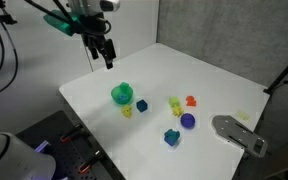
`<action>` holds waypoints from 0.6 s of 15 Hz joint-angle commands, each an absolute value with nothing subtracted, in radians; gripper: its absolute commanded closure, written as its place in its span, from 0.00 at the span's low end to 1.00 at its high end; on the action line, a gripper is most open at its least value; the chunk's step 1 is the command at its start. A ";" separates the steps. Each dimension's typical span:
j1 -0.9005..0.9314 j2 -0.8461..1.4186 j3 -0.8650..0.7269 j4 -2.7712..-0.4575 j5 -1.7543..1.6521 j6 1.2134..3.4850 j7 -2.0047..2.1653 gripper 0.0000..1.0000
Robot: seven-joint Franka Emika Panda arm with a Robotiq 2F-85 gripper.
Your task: Put the yellow spiky toy in the green bowl
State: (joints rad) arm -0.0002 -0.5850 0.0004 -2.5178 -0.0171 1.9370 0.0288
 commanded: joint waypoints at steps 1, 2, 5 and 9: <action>-0.004 -0.501 -0.004 -2.485 -0.001 1.996 0.035 0.00; -0.004 -0.477 -0.005 -2.482 0.000 2.020 0.037 0.00; -0.005 -0.389 -0.015 -2.461 0.010 2.090 0.033 0.00; -0.014 -0.244 -0.038 -2.398 0.041 2.149 0.020 0.00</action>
State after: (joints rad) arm -0.0037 -0.3605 -0.0200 -2.4789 0.0108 2.1300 0.0322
